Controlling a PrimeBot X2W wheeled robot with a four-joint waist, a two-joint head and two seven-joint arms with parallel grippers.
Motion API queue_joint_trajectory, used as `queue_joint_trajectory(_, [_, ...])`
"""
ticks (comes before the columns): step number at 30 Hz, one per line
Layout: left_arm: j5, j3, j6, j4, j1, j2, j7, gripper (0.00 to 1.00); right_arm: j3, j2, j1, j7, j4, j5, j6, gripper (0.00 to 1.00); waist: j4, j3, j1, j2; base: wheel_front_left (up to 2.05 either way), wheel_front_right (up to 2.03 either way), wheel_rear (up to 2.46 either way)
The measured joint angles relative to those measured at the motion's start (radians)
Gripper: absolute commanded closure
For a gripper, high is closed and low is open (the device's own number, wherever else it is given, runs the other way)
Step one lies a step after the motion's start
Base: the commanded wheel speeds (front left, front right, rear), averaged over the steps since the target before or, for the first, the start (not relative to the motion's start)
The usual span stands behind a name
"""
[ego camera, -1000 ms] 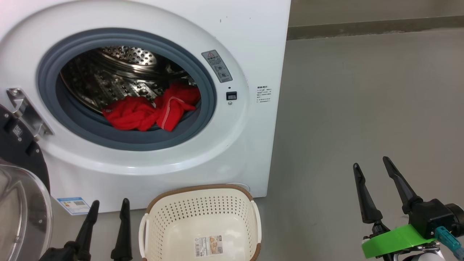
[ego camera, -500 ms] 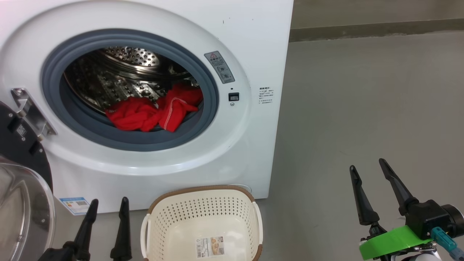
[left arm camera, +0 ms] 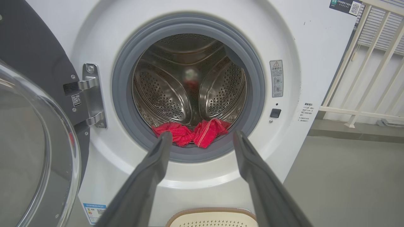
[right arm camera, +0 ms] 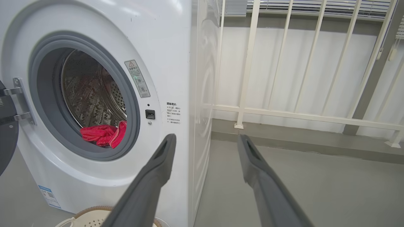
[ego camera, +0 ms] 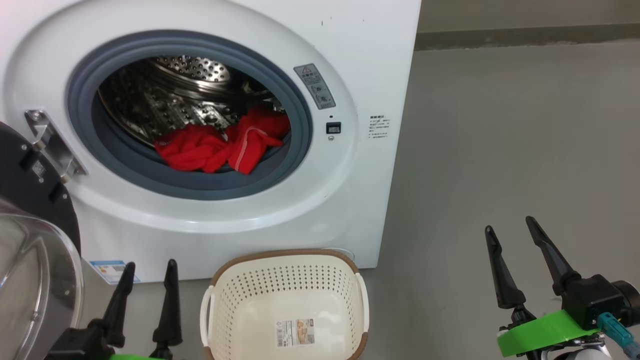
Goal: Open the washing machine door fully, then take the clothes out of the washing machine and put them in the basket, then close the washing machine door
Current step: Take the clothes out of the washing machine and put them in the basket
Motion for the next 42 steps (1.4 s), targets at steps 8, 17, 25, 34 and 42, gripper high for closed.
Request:
queue_joint_trajectory(8, [0.011, -0.019, 0.026, 0.021, -0.083, -0.018, -0.002, 0.00, 0.002, 0.000, -0.017, 0.000, -0.014, -0.010, 0.000, 0.00, 0.014, 0.055, 0.0000, 0.0000, 0.00, 0.00, 0.00])
queue_joint_trajectory(17, [0.011, -0.004, 0.034, 0.070, -0.237, -0.030, -0.006, 0.00, 0.016, 0.000, -0.078, 0.000, -0.024, -0.013, 0.000, 0.00, 0.029, 0.149, -0.0001, 0.0000, 0.00, 0.00, 0.00])
queue_joint_trajectory(25, [0.011, 0.007, 0.032, 0.119, -0.391, -0.028, -0.010, 0.00, 0.020, -0.001, -0.133, 0.000, -0.029, -0.014, 0.000, 0.00, 0.025, 0.241, 0.0000, 0.0000, 0.00, 0.00, 0.00])
queue_joint_trajectory(34, [0.007, 0.012, 0.015, 0.221, -0.609, -0.028, -0.010, 0.00, 0.023, -0.002, -0.210, 0.000, -0.039, -0.016, 0.000, 0.00, 0.013, 0.374, -0.0001, 0.0000, 0.00, 0.00, 0.00])
queue_joint_trajectory(42, [0.008, 0.030, 0.005, 0.337, -0.783, -0.027, -0.010, 0.00, 0.018, -0.004, -0.252, 0.000, -0.043, -0.018, 0.000, 0.00, 0.000, 0.480, 0.0000, 0.0000, 0.00, 0.00, 0.00])
